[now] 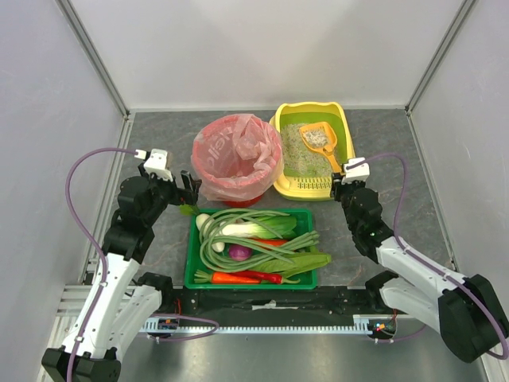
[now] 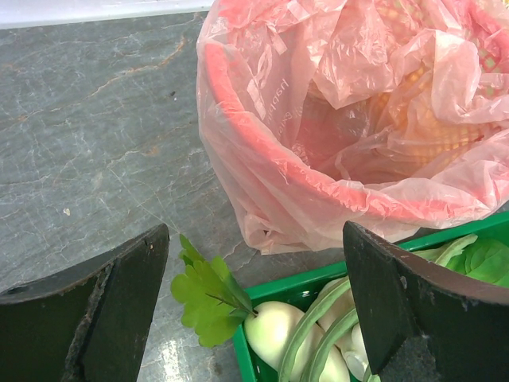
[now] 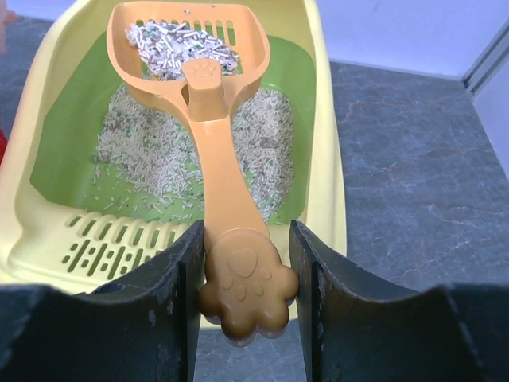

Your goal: Clean the litter box

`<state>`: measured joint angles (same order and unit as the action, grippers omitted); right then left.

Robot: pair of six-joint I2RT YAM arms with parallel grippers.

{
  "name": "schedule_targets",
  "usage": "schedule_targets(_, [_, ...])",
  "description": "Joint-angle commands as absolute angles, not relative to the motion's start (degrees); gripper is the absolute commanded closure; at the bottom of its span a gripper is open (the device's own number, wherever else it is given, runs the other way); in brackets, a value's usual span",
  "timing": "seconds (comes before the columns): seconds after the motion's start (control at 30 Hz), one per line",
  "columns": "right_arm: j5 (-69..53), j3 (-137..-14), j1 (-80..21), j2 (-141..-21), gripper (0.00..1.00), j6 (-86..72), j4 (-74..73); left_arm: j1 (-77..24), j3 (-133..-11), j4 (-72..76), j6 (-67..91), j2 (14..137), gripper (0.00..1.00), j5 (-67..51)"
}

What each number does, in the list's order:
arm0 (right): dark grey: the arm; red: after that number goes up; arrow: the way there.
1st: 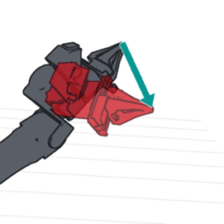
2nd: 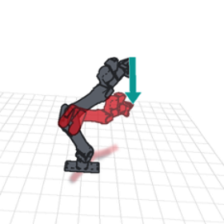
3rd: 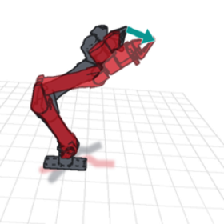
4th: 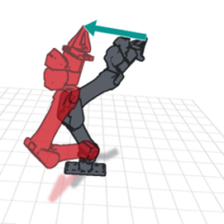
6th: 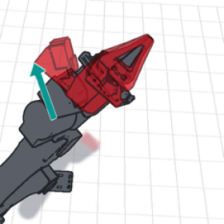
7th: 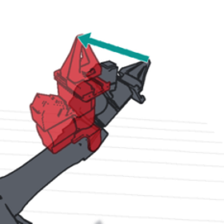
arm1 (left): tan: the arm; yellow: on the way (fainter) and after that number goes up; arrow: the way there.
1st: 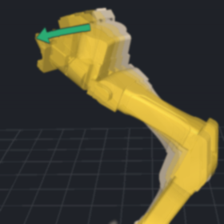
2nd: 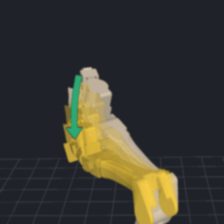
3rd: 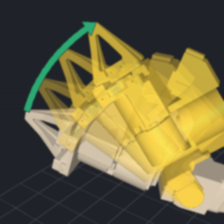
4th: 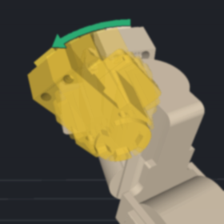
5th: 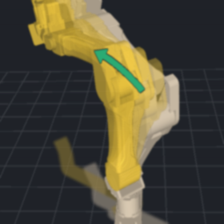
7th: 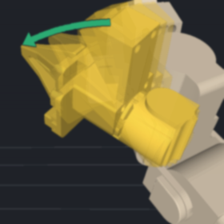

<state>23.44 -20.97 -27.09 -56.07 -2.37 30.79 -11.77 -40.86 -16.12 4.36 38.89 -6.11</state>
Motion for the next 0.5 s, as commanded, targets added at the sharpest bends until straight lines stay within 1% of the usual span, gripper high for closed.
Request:
schedule_targets(0.0, [17.4, -21.9, -26.9, -56.8, 1.00, -6.1, 36.7, -12.0, -40.6, -14.2, 2.0, 38.8, 0.04, -6.0])
schedule_targets(0.03, [20.7, -21.6, -26.5, -57.3, 1.00, -7.4, 37.0, -12.1, -40.8, -14.2, 2.0, 38.8, 0.04, -6.0])
schedule_targets(0.1, [22.3, -25.5, -24.9, -60.9, 1.00, -10.0, 30.8, -12.1, -40.7, -14.2, 2.0, 38.7, 0.04, -5.9])
schedule_targets(0.13, [16.1, -25.8, -24.6, -61.9, 1.00, -10.2, 30.9, -12.1, -40.7, -14.2, 2.0, 38.6, 0.04, -5.9])
schedule_targets(0.2, [9.1, -25.0, -24.6, -62.7, 1.00, -11.8, 34.6, -12.1, -40.7, -14.2, 2.0, 38.6, 0.04, -6.0])
schedule_targets(0.3, [17.5, -29.2, -24.4, -64.2, 1.00, -15.5, 26.4, -12.1, -40.8, -14.2, 2.0, 38.6, 0.04, -6.2])
schedule_targets(0.33, [15.0, -29.9, -24.0, -64.3, 1.00, -15.1, 24.3, -12.1, -40.6, -14.2, 2.0, 38.5, 0.04, -6.1])
schedule_targets(0.4, [8.8, -29.5, -23.3, -63.4, 1.00, -14.5, 26.3, -12.1, -40.7, -14.2, 2.0, 38.4, 0.04, -6.2])
schedule_targets(0.43, [8.7, -30.1, -23.4, -62.8, 1.00, -14.8, 24.3, -12.1, -40.7, -14.2, 2.0, 38.5, 0.04, -6.3])
schedule_targets(0.47, [13.7, -31.2, -23.4, -62.8, 1.00, -14.6, 21.4, -12.1, -40.8, -14.2, 2.1, 38.5, 0.04, -6.4])
